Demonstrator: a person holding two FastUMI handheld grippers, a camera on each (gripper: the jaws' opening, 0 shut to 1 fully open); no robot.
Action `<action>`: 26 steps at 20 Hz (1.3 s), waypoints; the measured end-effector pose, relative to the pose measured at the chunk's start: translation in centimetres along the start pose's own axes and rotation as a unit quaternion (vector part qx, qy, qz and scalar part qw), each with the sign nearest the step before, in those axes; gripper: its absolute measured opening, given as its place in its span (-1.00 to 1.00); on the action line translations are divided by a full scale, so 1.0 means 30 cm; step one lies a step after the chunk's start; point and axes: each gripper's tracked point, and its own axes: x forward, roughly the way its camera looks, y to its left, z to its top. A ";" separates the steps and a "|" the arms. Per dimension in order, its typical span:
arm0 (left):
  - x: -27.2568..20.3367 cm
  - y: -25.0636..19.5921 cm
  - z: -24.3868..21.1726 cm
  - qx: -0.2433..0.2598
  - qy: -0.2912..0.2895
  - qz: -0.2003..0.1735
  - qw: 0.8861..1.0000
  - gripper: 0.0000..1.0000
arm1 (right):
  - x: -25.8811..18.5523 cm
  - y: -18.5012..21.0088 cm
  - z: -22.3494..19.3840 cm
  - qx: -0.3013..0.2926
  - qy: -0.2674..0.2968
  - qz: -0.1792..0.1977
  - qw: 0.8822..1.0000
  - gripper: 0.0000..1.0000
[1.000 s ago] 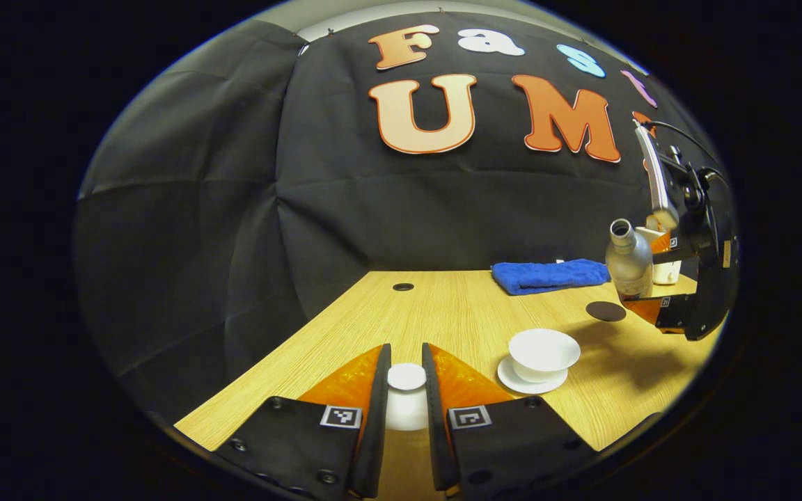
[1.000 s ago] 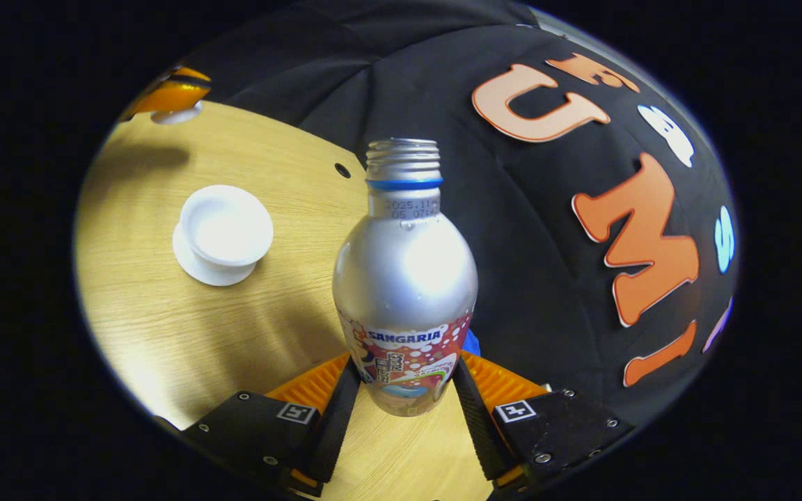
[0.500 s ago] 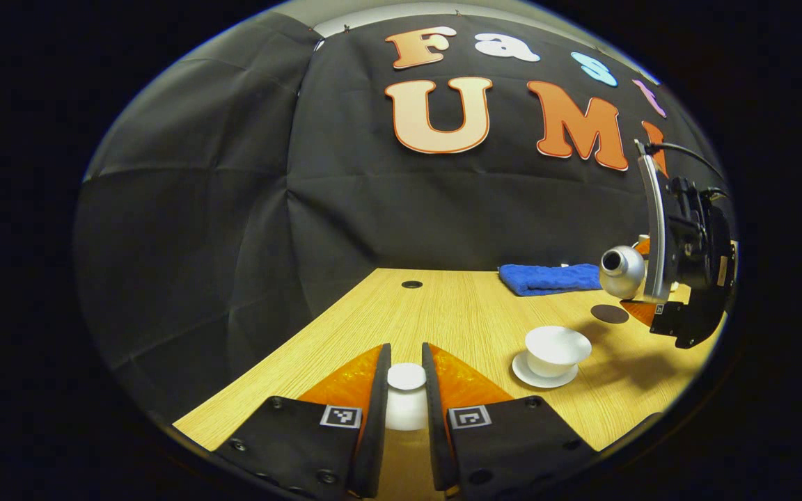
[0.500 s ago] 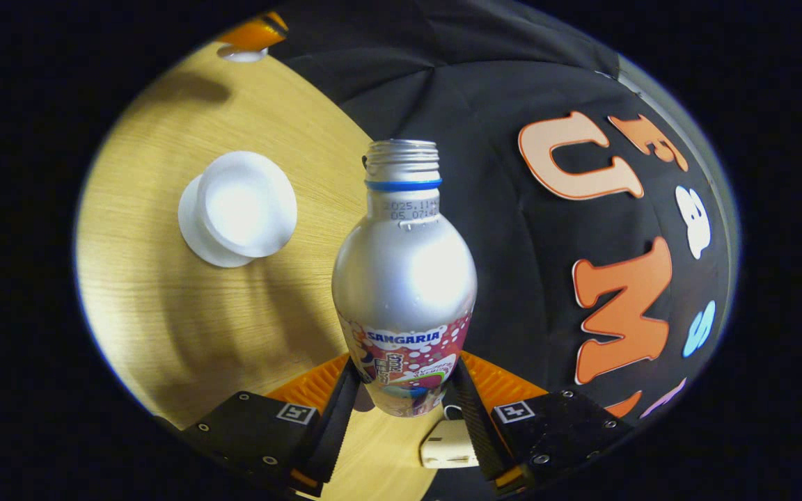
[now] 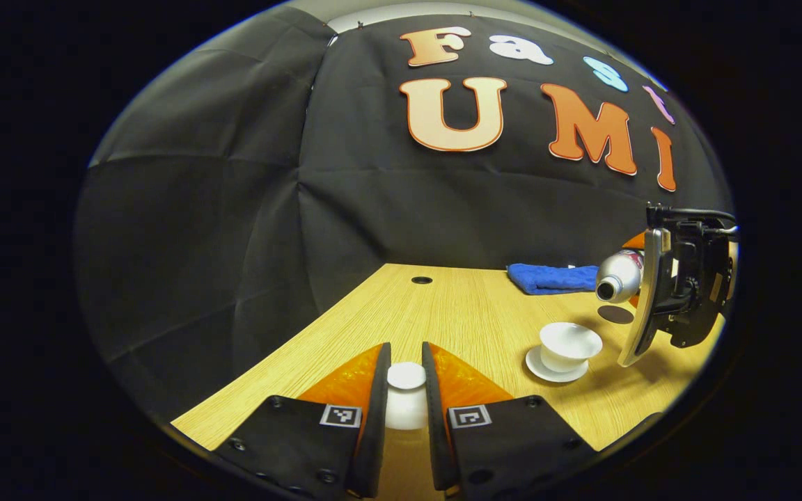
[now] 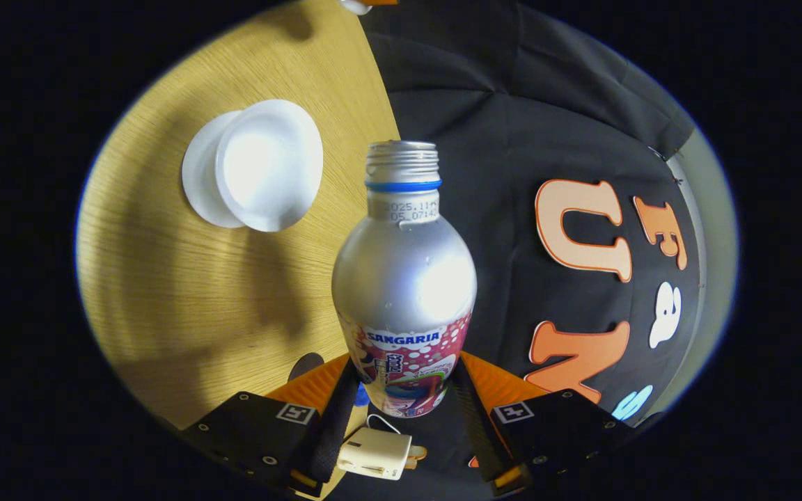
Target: Open the teacup lid with one hand, grasp the water bottle and pour water into the teacup with the other hand; after pouring, place the water bottle on the coaster and then close the teacup lid.
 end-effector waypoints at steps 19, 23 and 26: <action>0.025 0.015 -0.021 0.012 0.008 0.005 1.000 -0.29 | 0.008 -0.140 -0.008 -0.162 -0.013 -0.102 0.982 0.55; 0.012 0.015 -0.003 0.016 0.006 0.006 1.000 -0.36 | 0.017 -0.179 -0.005 -0.171 -0.019 -0.116 0.978 0.55; 0.007 0.020 0.009 0.021 0.002 0.008 1.000 -0.36 | 0.016 -0.207 0.001 -0.183 -0.023 -0.127 0.975 0.55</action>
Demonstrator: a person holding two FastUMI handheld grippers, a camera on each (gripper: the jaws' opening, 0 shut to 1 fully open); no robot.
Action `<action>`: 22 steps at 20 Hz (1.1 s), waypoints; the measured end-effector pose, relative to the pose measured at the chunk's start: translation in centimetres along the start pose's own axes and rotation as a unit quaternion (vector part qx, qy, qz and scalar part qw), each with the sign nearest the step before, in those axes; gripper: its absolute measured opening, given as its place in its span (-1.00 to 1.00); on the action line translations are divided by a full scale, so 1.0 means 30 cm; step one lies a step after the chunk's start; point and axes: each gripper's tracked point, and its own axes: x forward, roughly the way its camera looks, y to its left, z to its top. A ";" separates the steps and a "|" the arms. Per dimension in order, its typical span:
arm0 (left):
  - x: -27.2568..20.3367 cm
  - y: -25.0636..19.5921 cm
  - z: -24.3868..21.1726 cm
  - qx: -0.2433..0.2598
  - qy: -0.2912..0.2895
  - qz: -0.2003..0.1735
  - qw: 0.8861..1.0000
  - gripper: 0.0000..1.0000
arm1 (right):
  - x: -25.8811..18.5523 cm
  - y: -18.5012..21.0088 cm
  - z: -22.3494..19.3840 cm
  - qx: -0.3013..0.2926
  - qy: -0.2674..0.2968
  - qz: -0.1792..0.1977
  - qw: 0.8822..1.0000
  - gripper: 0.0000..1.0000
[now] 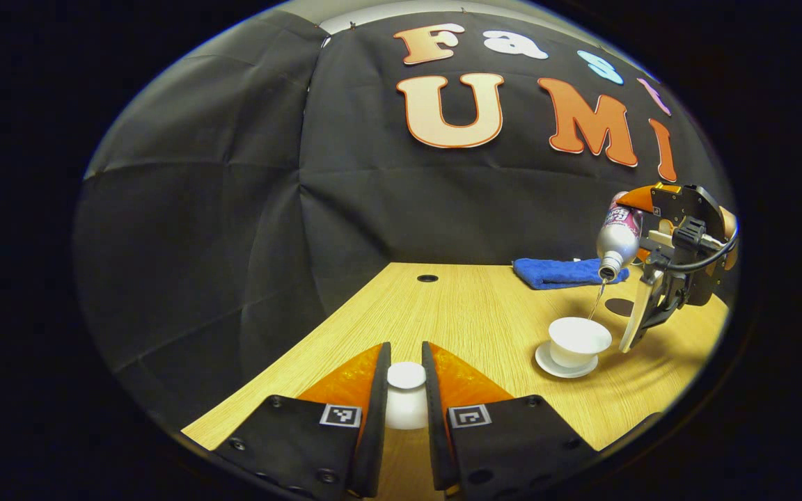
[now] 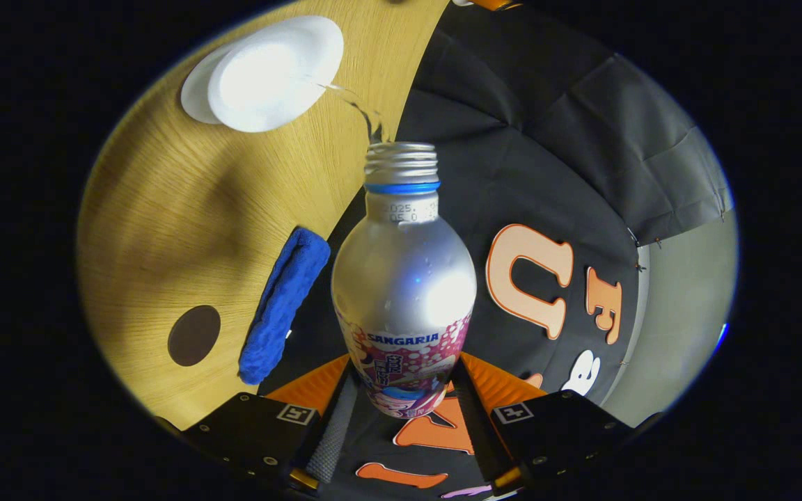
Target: Open the teacup lid with one hand, grasp the water bottle and pour water into the teacup with the other hand; after pouring, place the water bottle on the coaster and then close the teacup lid.
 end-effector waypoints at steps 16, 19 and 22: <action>-0.039 0.017 0.010 0.007 -0.003 0.005 1.000 -0.37 | 0.021 -0.075 0.031 -0.071 -0.051 -0.023 0.996 0.55; -0.048 0.030 0.019 0.007 -0.007 0.011 1.000 -0.37 | 0.022 -0.074 0.039 -0.073 -0.056 -0.021 0.996 0.55; -0.054 0.030 0.012 0.007 -0.003 0.012 1.000 -0.36 | 0.015 -0.076 0.046 -0.072 -0.059 -0.021 0.995 0.55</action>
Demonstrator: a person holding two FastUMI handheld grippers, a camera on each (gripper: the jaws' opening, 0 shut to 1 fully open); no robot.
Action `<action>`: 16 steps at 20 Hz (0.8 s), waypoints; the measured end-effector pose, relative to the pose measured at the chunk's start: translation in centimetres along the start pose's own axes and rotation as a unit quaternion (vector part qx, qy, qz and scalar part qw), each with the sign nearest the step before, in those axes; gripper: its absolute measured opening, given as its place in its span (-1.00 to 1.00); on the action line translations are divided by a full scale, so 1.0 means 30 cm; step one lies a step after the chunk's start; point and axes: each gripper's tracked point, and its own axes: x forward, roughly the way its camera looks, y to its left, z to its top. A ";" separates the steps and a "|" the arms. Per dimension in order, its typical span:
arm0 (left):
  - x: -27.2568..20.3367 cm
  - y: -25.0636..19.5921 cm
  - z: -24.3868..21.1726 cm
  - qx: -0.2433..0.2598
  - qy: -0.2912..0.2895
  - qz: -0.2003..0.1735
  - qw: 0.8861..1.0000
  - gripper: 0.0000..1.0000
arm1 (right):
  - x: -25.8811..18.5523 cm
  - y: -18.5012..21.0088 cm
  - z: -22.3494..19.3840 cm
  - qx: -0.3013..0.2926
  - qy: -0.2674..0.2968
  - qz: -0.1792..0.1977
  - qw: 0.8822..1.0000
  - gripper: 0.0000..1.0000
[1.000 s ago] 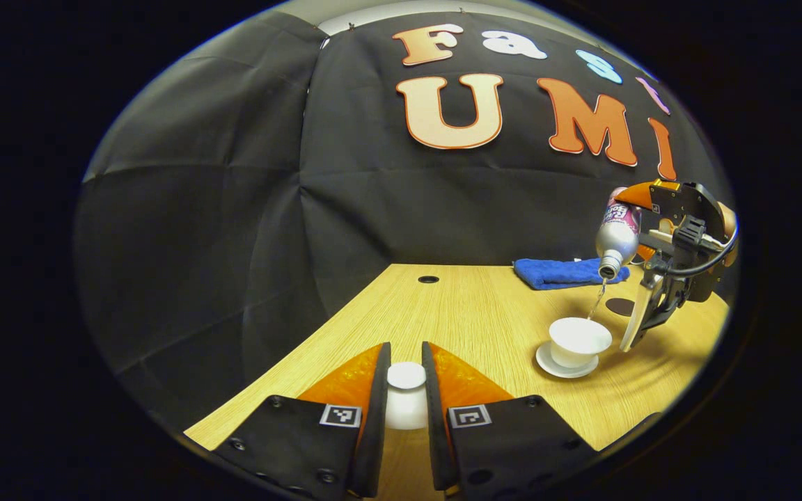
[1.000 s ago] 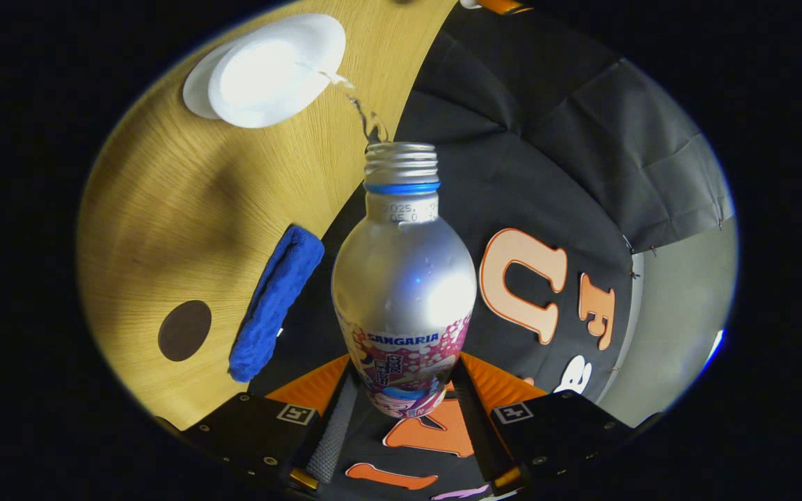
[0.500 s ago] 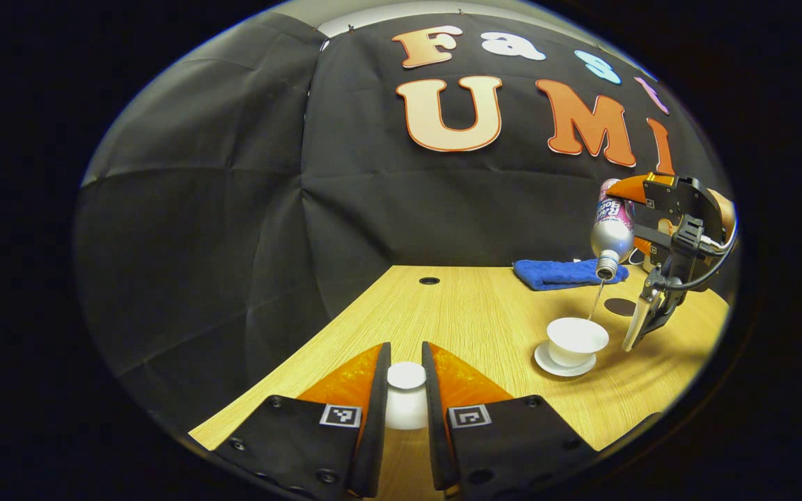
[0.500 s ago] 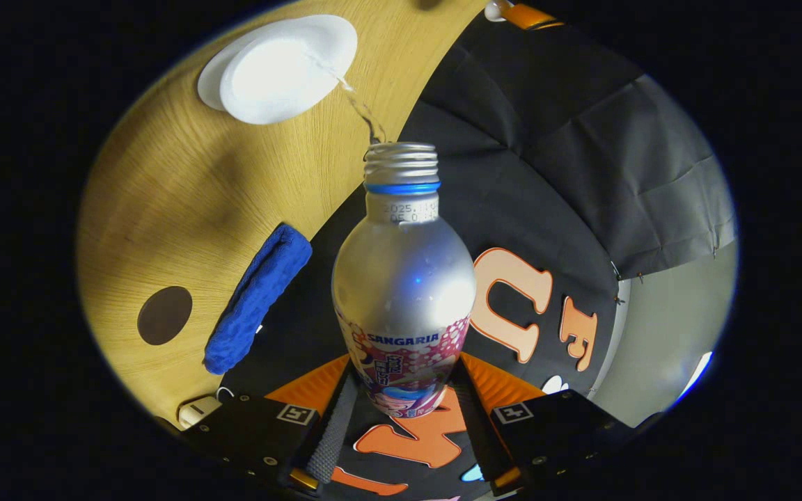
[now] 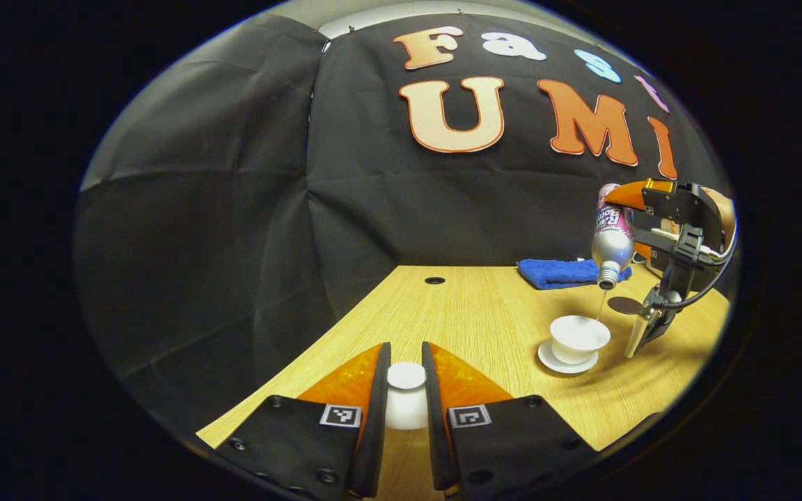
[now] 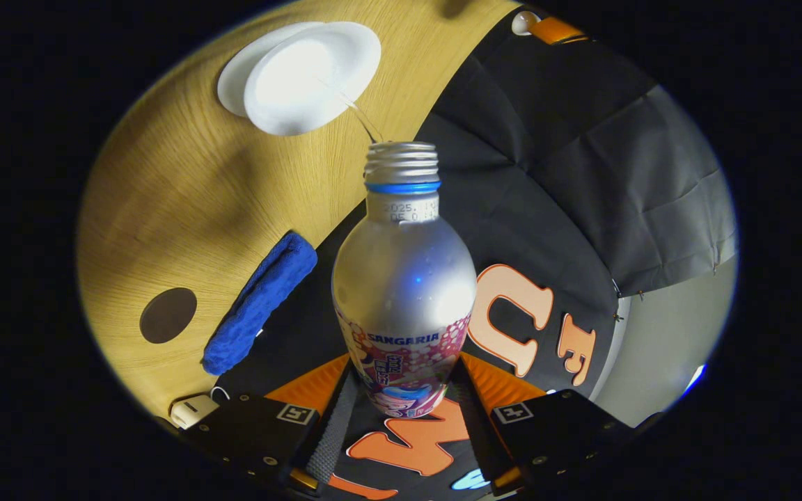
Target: Open the teacup lid with one hand, grasp the water bottle and pour water into the teacup with the other hand; after pouring, place the water bottle on the coaster and then close the teacup lid.
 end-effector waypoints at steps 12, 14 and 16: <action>0.010 -0.061 0.002 -0.011 0.004 0.000 1.000 -0.37 | -0.056 0.199 0.119 0.214 -0.025 0.094 0.972 0.55; 0.009 -0.086 0.019 -0.008 0.003 -0.003 1.000 -0.46 | -0.081 0.246 0.137 0.273 -0.013 0.128 0.953 0.57; 0.015 -0.121 0.040 0.002 -0.002 -0.009 1.000 -0.37 | -0.107 0.260 0.126 0.323 -0.014 0.144 0.935 0.57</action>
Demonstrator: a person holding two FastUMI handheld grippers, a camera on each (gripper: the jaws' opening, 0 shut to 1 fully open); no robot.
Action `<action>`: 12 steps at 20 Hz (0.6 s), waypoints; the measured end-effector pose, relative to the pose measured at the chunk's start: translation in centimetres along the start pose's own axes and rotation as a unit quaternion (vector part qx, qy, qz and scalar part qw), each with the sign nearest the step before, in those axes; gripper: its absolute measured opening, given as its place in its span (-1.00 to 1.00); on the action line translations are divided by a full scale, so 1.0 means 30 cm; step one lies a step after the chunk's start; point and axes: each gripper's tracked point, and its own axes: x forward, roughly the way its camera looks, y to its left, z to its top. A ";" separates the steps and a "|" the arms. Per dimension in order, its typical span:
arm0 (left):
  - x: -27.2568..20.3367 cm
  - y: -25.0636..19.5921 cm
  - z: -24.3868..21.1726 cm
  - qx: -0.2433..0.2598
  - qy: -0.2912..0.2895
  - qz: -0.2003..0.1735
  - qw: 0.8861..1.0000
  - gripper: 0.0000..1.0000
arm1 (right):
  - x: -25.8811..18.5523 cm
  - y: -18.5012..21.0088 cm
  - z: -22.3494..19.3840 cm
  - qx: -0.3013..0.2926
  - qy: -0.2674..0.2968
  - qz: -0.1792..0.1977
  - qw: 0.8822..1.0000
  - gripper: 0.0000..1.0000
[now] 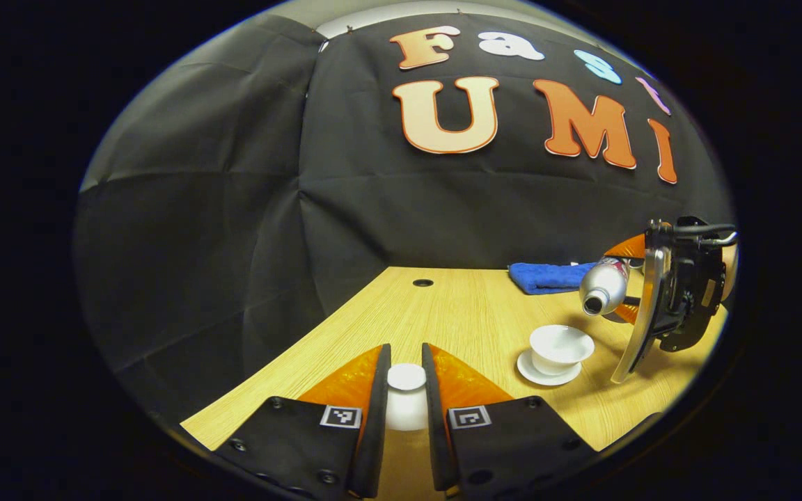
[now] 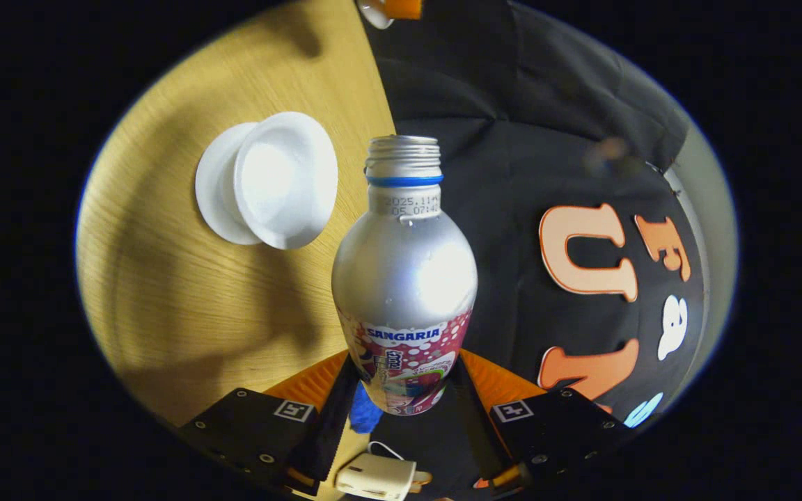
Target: Open the teacup lid with one hand, grasp the water bottle and pour water into the teacup with the other hand; after pouring, place the water bottle on the coaster and then close the teacup lid.
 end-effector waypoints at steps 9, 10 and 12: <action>0.066 -0.256 0.092 0.024 -0.012 -0.051 0.998 -0.37 | 0.045 0.039 -0.248 0.302 0.053 0.044 0.951 0.57; 0.072 -0.284 0.101 0.026 -0.013 -0.056 0.998 -0.36 | 0.063 0.054 -0.277 0.329 0.059 0.049 0.941 0.58; 0.085 -0.339 0.122 0.025 -0.017 -0.068 0.997 -0.37 | 0.107 0.078 -0.327 0.387 0.058 0.059 0.918 0.57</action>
